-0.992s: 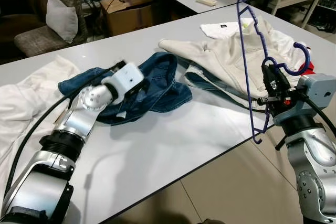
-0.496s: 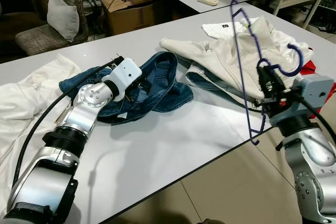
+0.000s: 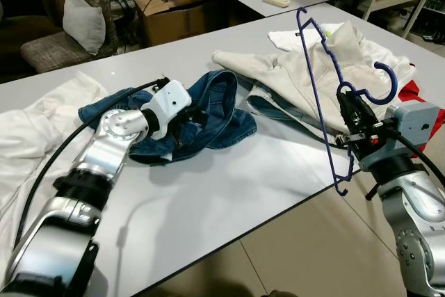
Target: Hang hanger
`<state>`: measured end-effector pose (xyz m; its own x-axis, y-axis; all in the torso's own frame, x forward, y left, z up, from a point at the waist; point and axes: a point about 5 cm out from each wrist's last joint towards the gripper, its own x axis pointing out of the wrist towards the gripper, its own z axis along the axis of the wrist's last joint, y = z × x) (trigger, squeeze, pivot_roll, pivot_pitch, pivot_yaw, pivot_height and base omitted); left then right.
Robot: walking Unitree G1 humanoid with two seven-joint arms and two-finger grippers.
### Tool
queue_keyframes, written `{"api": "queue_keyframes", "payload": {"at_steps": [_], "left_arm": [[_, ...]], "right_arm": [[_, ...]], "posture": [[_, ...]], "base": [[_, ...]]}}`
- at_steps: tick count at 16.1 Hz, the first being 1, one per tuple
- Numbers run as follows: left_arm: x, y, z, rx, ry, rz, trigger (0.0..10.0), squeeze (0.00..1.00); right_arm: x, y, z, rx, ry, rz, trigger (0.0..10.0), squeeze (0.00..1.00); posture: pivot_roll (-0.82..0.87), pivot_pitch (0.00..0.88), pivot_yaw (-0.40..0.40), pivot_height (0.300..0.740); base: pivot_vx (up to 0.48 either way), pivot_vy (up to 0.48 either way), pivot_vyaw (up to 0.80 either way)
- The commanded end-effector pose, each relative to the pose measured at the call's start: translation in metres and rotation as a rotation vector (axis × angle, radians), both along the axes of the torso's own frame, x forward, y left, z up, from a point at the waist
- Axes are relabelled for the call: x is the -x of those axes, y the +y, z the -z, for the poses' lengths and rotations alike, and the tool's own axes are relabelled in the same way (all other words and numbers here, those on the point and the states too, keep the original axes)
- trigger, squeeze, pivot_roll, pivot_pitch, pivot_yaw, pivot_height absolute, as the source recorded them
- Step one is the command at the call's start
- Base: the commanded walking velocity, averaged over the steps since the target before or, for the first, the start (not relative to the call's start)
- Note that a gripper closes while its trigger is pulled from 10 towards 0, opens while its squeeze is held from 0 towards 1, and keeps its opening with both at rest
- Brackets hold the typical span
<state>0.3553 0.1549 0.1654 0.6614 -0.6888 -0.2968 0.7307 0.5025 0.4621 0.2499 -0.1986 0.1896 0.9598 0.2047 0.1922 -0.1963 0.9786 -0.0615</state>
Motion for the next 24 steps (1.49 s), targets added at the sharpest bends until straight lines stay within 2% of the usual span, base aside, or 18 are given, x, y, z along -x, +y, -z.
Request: {"api": "queue_keyframes", "payload": {"at_steps": [1,2,3,4,5,7,10,12,13,14,16,17,18,19,21,22,24], "left_arm": [[0.005,-0.007,-0.002,-0.013,-0.006,0.076,0.0,0.00],[0.004,-0.008,-0.005,-0.024,-0.033,0.069,0.0,0.00],[0.000,-0.006,-0.008,-0.056,-0.072,0.031,6.1,0.00],[-0.001,-0.003,-0.008,-0.051,-0.058,0.015,10.0,0.00],[-0.002,0.000,-0.008,-0.030,-0.025,0.002,10.0,1.00],[0.000,0.006,-0.007,0.016,0.024,-0.012,10.0,1.00],[0.003,0.011,-0.005,0.046,0.071,-0.019,10.0,1.00],[0.002,0.014,0.000,0.046,0.106,-0.061,10.0,1.00],[0.001,0.017,0.004,0.035,0.123,-0.110,10.0,0.76],[-0.003,0.022,0.006,0.028,0.116,-0.164,10.0,0.00],[-0.004,0.018,0.007,0.143,0.151,-0.153,10.0,0.00],[-0.001,0.010,0.014,0.181,0.188,-0.097,10.0,0.00],[-0.001,0.010,0.017,0.175,0.192,-0.100,10.0,0.00],[-0.001,0.008,0.019,0.221,0.224,-0.107,10.0,0.00],[0.003,0.002,0.019,0.355,0.323,-0.075,1.1,0.00],[0.004,0.001,0.021,0.390,0.352,-0.058,0.0,0.00],[0.005,0.004,0.024,0.337,0.321,-0.071,0.0,0.00]], "right_arm": [[0.001,-0.003,-0.003,0.002,-0.008,0.001,10.0,0.00],[0.000,-0.004,-0.003,0.003,-0.008,0.002,10.0,0.00],[0.000,-0.004,-0.003,0.006,-0.008,0.000,10.0,0.00],[0.000,-0.004,-0.003,0.007,-0.007,-0.003,10.0,0.00],[0.000,-0.003,-0.003,0.007,-0.006,-0.008,10.0,0.00],[0.001,-0.003,-0.002,0.009,-0.002,-0.010,10.0,0.00],[0.003,-0.005,-0.003,0.010,-0.001,-0.002,10.0,0.00],[0.004,-0.005,-0.003,0.010,-0.002,0.003,10.0,0.00],[0.005,-0.005,-0.003,0.009,-0.003,0.007,10.0,0.00],[0.006,-0.006,-0.003,0.009,-0.003,0.008,10.0,0.00],[0.006,-0.006,-0.003,0.007,-0.003,0.011,10.0,0.00],[0.006,-0.006,-0.002,0.007,-0.002,0.010,10.0,0.00],[0.006,-0.006,-0.002,0.007,-0.002,0.010,10.0,0.00],[0.006,-0.006,-0.002,0.005,-0.004,0.012,10.0,0.00],[0.006,-0.006,-0.003,0.004,-0.007,0.013,10.0,0.00],[0.006,-0.006,-0.002,0.005,-0.006,0.013,10.0,0.00],[0.004,-0.006,-0.003,0.001,-0.011,0.011,10.0,0.00]], "posture": [[-0.24,0.000,0.033,0.740],[-0.24,0.000,0.030,0.740],[-0.23,0.000,0.027,0.740],[-0.23,0.000,0.026,0.740],[-0.24,0.000,0.026,0.740],[-0.24,0.000,0.032,0.740],[-0.25,0.000,0.040,0.740],[-0.25,0.000,0.046,0.740],[-0.25,0.000,0.047,0.740],[-0.26,0.000,0.050,0.740],[-0.25,0.000,0.050,0.740],[-0.25,0.000,0.053,0.740],[-0.26,0.000,0.054,0.740],[-0.26,0.000,0.056,0.740],[-0.25,0.000,0.058,0.740],[-0.25,0.000,0.056,0.740],[-0.25,0.000,0.047,0.740]], "base": [[0.000,0.000,0.00],[0.000,0.000,0.00],[0.000,0.000,0.00],[0.000,0.000,0.00],[0.000,0.000,0.00],[0.000,0.000,0.00],[0.000,0.000,0.00],[0.000,0.000,0.00],[0.000,0.000,0.00],[0.000,0.000,0.00],[0.000,0.000,0.00],[0.000,0.000,0.00],[0.000,0.000,0.00],[0.000,0.000,0.00],[0.000,0.000,0.00],[0.000,0.000,0.00],[0.000,0.000,0.00]]}}
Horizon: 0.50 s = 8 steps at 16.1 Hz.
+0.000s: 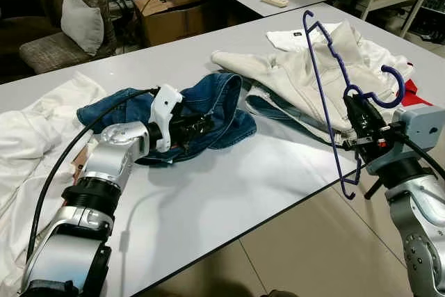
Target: Hang hanger
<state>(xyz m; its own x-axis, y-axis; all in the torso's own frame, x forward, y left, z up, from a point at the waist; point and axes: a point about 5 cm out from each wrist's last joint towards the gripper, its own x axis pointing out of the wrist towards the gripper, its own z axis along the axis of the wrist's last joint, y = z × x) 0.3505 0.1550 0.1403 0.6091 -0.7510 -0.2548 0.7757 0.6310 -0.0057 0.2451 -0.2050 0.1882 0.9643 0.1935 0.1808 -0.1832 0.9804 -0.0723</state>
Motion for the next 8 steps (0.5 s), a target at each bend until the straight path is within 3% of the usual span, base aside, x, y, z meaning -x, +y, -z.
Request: {"api": "queue_keyframes", "payload": {"at_steps": [1,5,8], "left_arm": [[-0.0015,0.0046,-0.0010,-0.040,-0.038,-0.027,0.0,0.00],[-0.0056,0.0027,-0.0062,-0.135,-0.167,-0.059,0.0,0.00],[-0.0079,0.0008,-0.0068,-0.158,-0.199,-0.070,0.0,0.00]], "right_arm": [[-0.0017,0.0014,-0.0050,-0.011,-0.020,-0.007,10.0,0.00],[-0.0033,0.0027,-0.0063,-0.008,-0.018,-0.018,10.0,0.00],[-0.0014,0.0023,-0.0049,-0.003,-0.003,-0.036,10.0,0.00]], "posture": [[-0.24,0.000,0.042,0.740],[-0.25,0.000,0.037,0.740],[-0.25,0.000,0.045,0.740]], "base": [[0.000,0.000,0.00],[0.000,0.000,0.00],[0.000,0.000,0.00]]}}
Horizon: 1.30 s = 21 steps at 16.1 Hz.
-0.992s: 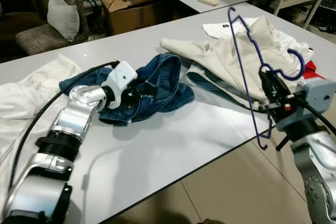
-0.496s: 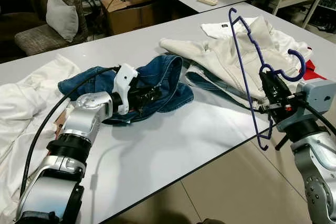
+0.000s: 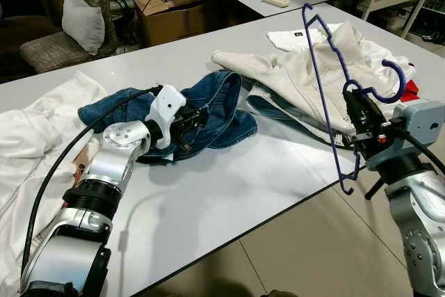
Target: Hang hanger
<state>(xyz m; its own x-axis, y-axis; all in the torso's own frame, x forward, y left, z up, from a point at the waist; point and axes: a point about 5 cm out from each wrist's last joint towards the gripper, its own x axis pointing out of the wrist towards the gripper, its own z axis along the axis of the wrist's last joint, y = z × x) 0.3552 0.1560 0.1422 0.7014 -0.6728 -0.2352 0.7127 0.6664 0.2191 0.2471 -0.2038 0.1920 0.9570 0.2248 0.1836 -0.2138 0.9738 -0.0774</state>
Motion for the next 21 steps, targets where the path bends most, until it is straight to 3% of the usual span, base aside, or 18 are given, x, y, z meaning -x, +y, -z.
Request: {"api": "queue_keyframes", "payload": {"at_steps": [1,4,6,7,8,10,14,15,16,17,18,19,20,21], "left_arm": [[-0.004,-0.002,-0.005,-0.012,-0.019,0.001,0.0,0.00],[-0.009,0.002,-0.015,-0.004,-0.071,-0.041,0.0,0.00],[-0.021,0.013,-0.050,0.003,-0.245,-0.164,0.0,0.00],[-0.023,0.017,-0.070,-0.047,-0.348,-0.173,0.0,0.00],[-0.021,0.018,-0.090,-0.110,-0.431,-0.133,0.0,0.00],[-0.016,0.020,-0.110,-0.205,-0.515,-0.097,0.0,0.00],[-0.005,0.012,-0.114,-0.293,-0.541,0.020,0.0,0.00],[-0.004,0.019,-0.117,-0.337,-0.551,0.001,0.0,0.00],[-0.004,0.022,-0.119,-0.348,-0.554,-0.011,0.0,0.00],[-0.004,0.031,-0.124,-0.365,-0.561,-0.051,0.0,0.00],[-0.008,0.063,-0.154,-0.414,-0.661,-0.226,0.0,0.00],[-0.007,0.078,-0.176,-0.416,-0.740,-0.316,0.0,0.00],[-0.005,0.083,-0.188,-0.411,-0.779,-0.351,0.0,0.00],[0.009,0.089,-0.226,-0.372,-0.910,-0.390,0.0,0.00]], "right_arm": [[0.004,0.005,0.001,0.002,0.028,-0.062,10.0,0.00],[0.022,0.026,0.009,0.014,0.137,-0.336,10.0,0.00],[0.025,0.040,0.017,-0.010,0.231,-0.440,10.0,0.00],[0.023,0.045,0.024,-0.026,0.303,-0.468,10.0,0.00],[0.017,0.049,0.031,-0.040,0.357,-0.476,10.0,0.00],[0.010,0.053,0.037,-0.062,0.419,-0.484,10.0,0.00],[-0.004,0.057,0.034,-0.174,0.447,-0.493,10.0,0.00],[-0.019,0.056,0.037,-0.202,0.482,-0.453,10.0,0.00],[-0.023,0.055,0.037,-0.201,0.487,-0.436,10.0,0.00],[-0.034,0.051,0.033,-0.175,0.470,-0.395,10.0,0.00],[-0.065,0.040,-0.009,-0.219,0.242,-0.320,10.0,0.00],[-0.074,0.037,-0.032,-0.287,0.144,-0.323,10.0,0.00],[-0.076,0.035,-0.039,-0.319,0.118,-0.331,10.0,0.00],[-0.080,0.032,-0.044,-0.328,0.105,-0.323,10.0,0.00]], "posture": [[-0.25,0.000,0.049,0.740],[-0.26,0.000,0.056,0.740],[-0.24,0.000,0.045,0.740],[-0.22,0.000,0.037,0.740],[-0.20,0.000,0.027,0.740],[-0.18,0.000,0.020,0.740],[-0.16,0.000,0.010,0.740],[-0.14,0.000,0.003,0.740],[-0.14,0.000,0.003,0.740],[-0.13,0.000,0.001,0.740],[-0.12,0.000,-0.016,0.740],[-0.11,0.000,-0.021,0.740],[-0.11,0.000,-0.026,0.740],[-0.10,0.000,-0.036,0.740]], "base": [[0.000,0.000,0.00],[0.000,0.000,0.00],[0.000,0.000,0.00],[0.000,0.000,0.00],[0.000,0.000,0.00],[0.000,0.000,0.00],[0.000,0.000,0.00],[0.000,0.000,0.00],[0.000,0.000,0.00],[0.000,0.000,0.00],[0.000,0.000,0.00],[0.000,0.000,0.00],[0.000,0.000,0.00],[0.000,0.000,0.00]]}}
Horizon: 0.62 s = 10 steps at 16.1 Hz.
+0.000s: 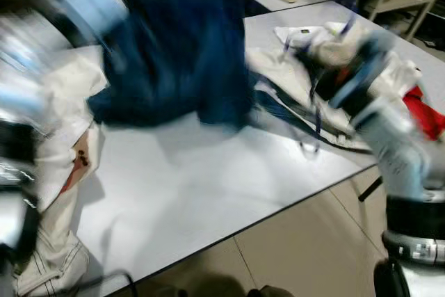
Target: Hang hanger
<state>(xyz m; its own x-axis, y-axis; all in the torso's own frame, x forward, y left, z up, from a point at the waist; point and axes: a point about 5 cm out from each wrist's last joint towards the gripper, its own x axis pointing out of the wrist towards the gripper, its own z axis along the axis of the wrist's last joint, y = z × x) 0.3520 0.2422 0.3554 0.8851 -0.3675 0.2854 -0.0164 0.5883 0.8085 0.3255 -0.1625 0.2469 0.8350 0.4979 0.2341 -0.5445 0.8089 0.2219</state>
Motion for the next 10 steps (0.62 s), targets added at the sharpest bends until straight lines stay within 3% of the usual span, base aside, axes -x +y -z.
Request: {"api": "queue_keyframes", "payload": {"at_steps": [1,2,4,6,8,10], "left_arm": [[0.013,-0.004,-0.023,0.022,-0.078,0.056,0.0,0.00],[0.014,-0.010,-0.015,0.009,-0.015,0.091,0.0,0.00],[0.014,-0.035,0.037,-0.010,0.243,0.204,0.0,0.00],[0.012,-0.061,0.078,0.070,0.375,0.292,0.0,0.00],[0.011,-0.079,0.093,0.116,0.428,0.335,0.0,0.00],[0.008,-0.097,0.093,0.145,0.434,0.355,0.0,0.00]], "right_arm": [[-0.002,-0.009,0.019,-0.005,0.075,0.043,10.0,0.00],[-0.001,-0.006,0.027,0.003,0.101,0.039,10.0,0.00],[0.008,0.009,0.056,-0.001,0.197,-0.023,10.0,0.00],[0.017,0.015,0.082,-0.022,0.316,-0.058,10.0,0.00],[0.023,0.017,0.092,-0.045,0.366,-0.085,10.0,0.00],[0.031,0.017,0.103,-0.094,0.441,-0.112,10.0,0.00]], "posture": [[-0.09,0.000,-0.040,0.740],[-0.08,0.000,-0.047,0.740],[-0.08,0.000,-0.038,0.740],[-0.09,0.000,-0.026,0.740],[-0.10,0.000,-0.017,0.740],[-0.12,0.000,-0.001,0.740]], "base": [[0.000,0.000,0.00],[0.000,0.000,0.00],[0.000,0.000,0.00],[0.000,0.000,0.00],[0.000,0.000,0.00],[0.000,0.000,0.00]]}}
